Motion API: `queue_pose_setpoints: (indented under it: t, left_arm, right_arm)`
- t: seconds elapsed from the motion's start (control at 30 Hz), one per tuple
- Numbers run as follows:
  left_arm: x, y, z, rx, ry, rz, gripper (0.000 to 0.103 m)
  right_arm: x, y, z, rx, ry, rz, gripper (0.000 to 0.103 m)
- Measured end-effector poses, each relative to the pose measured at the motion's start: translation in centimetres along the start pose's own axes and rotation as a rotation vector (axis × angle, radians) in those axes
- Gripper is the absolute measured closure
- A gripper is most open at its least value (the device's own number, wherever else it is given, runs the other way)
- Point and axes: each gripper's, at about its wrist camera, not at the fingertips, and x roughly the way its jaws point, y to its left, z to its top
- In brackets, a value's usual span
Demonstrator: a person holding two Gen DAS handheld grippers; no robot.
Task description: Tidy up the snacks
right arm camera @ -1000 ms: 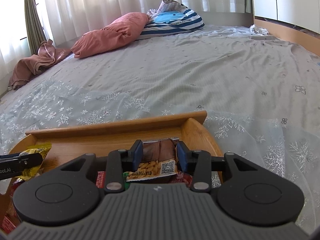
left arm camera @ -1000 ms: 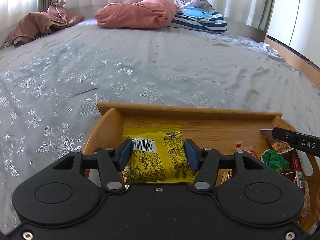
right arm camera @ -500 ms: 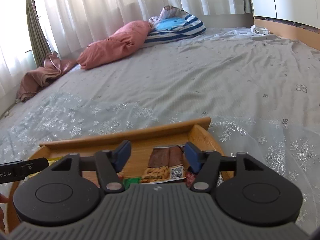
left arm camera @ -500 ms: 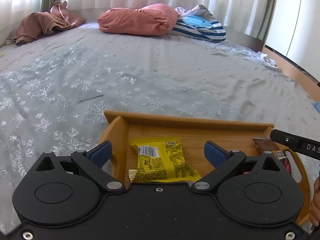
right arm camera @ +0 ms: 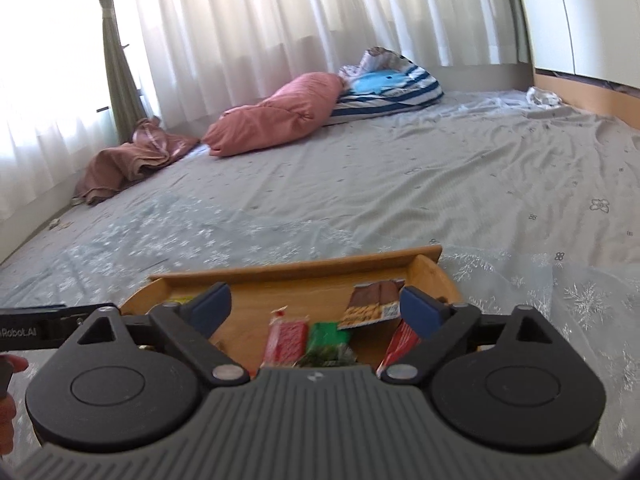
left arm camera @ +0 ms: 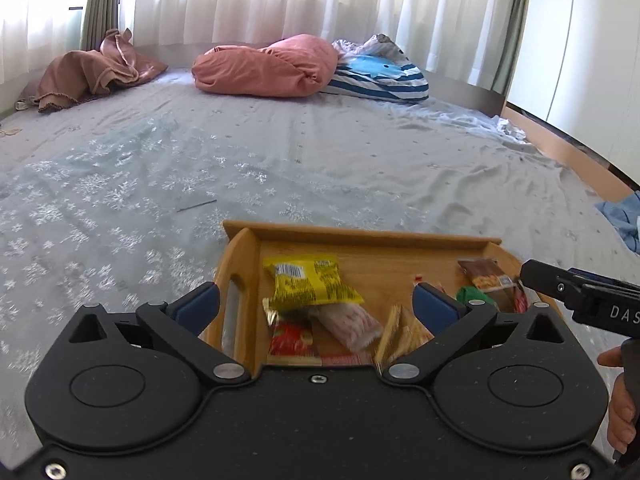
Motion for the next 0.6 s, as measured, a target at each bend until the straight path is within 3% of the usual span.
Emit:
queue_pose_setpoints:
  t: [0.6]
  left_arm:
    - [-9.0, -1.5, -6.0, 0.026, 0.019, 0.006, 0.000]
  right_arm:
    - [-8.7, 3.0, -5.3, -0.150, -0.081, 0.018, 0.000]
